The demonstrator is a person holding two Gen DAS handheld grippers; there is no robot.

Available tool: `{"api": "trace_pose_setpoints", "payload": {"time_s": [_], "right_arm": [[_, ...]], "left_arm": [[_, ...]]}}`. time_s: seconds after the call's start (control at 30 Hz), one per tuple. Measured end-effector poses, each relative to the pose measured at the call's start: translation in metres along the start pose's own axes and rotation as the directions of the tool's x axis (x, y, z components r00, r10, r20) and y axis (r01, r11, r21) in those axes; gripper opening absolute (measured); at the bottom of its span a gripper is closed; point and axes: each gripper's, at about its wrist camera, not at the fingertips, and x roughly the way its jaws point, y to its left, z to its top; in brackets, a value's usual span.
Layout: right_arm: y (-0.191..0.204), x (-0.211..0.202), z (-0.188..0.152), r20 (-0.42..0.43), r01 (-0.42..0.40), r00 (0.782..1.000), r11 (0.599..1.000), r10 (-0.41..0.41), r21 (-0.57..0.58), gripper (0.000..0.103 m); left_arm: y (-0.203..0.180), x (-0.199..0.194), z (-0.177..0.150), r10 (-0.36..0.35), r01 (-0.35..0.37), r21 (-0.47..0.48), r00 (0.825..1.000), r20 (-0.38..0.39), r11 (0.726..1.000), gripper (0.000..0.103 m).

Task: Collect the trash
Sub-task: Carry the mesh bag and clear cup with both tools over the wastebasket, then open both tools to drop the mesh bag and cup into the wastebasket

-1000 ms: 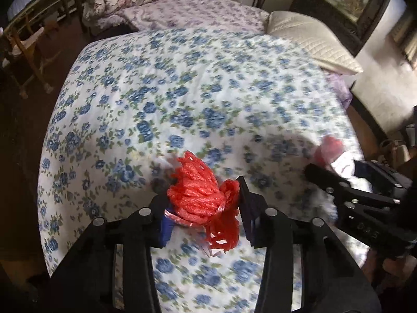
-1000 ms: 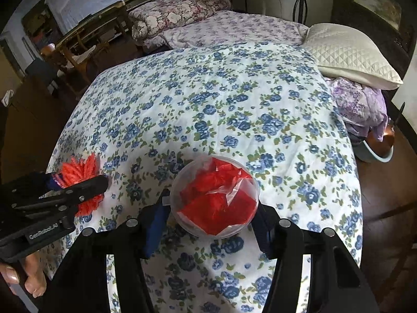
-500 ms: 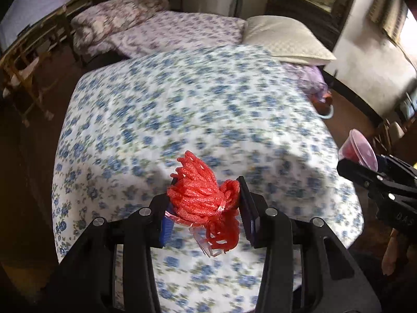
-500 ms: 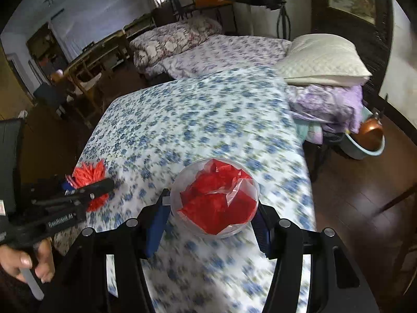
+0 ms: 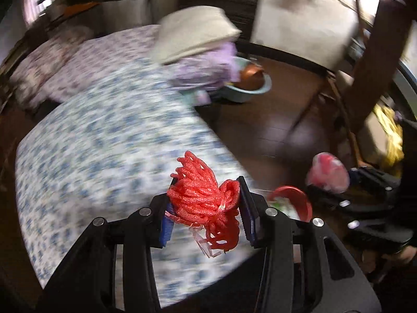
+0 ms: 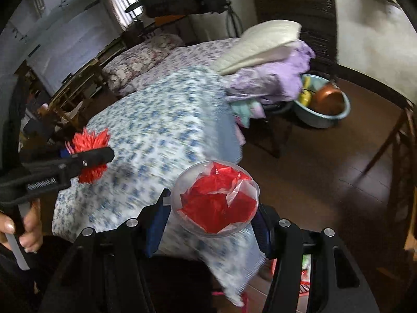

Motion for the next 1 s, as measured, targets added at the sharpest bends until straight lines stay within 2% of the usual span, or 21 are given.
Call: {"api": "trace_pose_setpoints", "payload": {"time_s": [0.13,0.3,0.37,0.47,0.53,0.63,0.7,0.73,0.77,0.83,0.93,1.0], "right_arm": [[-0.048,-0.01,-0.027,-0.022,0.05,0.999,0.997,-0.049,0.062,0.058],[-0.121,0.007,-0.077,-0.128,0.152,0.983,0.973,-0.131,0.175,0.058],[-0.142,0.019,-0.096,-0.174,0.184,0.974,0.96,-0.148,0.211,0.058],[-0.176,0.044,-0.128,-0.242,0.224,0.958,0.93,-0.155,0.291,0.058],[-0.183,0.056,-0.139,-0.251,0.215,0.959,0.921,-0.135,0.325,0.058],[-0.195,0.072,-0.157,-0.265,0.222,0.955,0.914,-0.134,0.339,0.058],[-0.203,0.082,-0.166,-0.267,0.214,0.957,0.903,-0.116,0.372,0.058],[-0.208,0.086,-0.172,-0.268,0.21,0.958,0.895,-0.107,0.394,0.058],[-0.213,0.088,-0.175,-0.266,0.207,0.959,0.89,-0.101,0.407,0.058],[-0.222,0.097,-0.184,-0.279,0.215,0.956,0.871,-0.095,0.441,0.058],[-0.229,0.106,-0.191,-0.291,0.215,0.954,0.851,-0.077,0.479,0.058],[-0.235,0.107,-0.2,-0.291,0.219,0.954,0.833,-0.074,0.508,0.058]], "left_arm": [[-0.072,0.023,0.014,-0.125,0.131,0.106,0.99,-0.066,0.986,0.043],[-0.156,0.071,0.012,-0.189,0.231,0.204,0.96,-0.207,0.951,0.043],[-0.184,0.094,0.007,-0.205,0.266,0.218,0.942,-0.266,0.939,0.043],[-0.22,0.132,-0.003,-0.215,0.306,0.209,0.904,-0.369,0.929,0.043],[-0.239,0.156,-0.011,-0.198,0.306,0.203,0.884,-0.425,0.93,0.043],[-0.258,0.185,-0.019,-0.164,0.287,0.201,0.865,-0.474,0.937,0.043],[-0.264,0.205,-0.025,-0.159,0.285,0.18,0.846,-0.508,0.941,0.043],[-0.265,0.213,-0.028,-0.162,0.288,0.165,0.834,-0.527,0.943,0.043],[-0.265,0.224,-0.03,-0.174,0.292,0.129,0.811,-0.559,0.948,0.043],[-0.266,0.239,-0.033,-0.179,0.291,0.098,0.784,-0.594,0.952,0.043],[-0.267,0.257,-0.038,-0.16,0.275,0.099,0.775,-0.611,0.956,0.044],[-0.267,0.268,-0.043,-0.163,0.276,0.085,0.76,-0.629,0.957,0.045]]}}
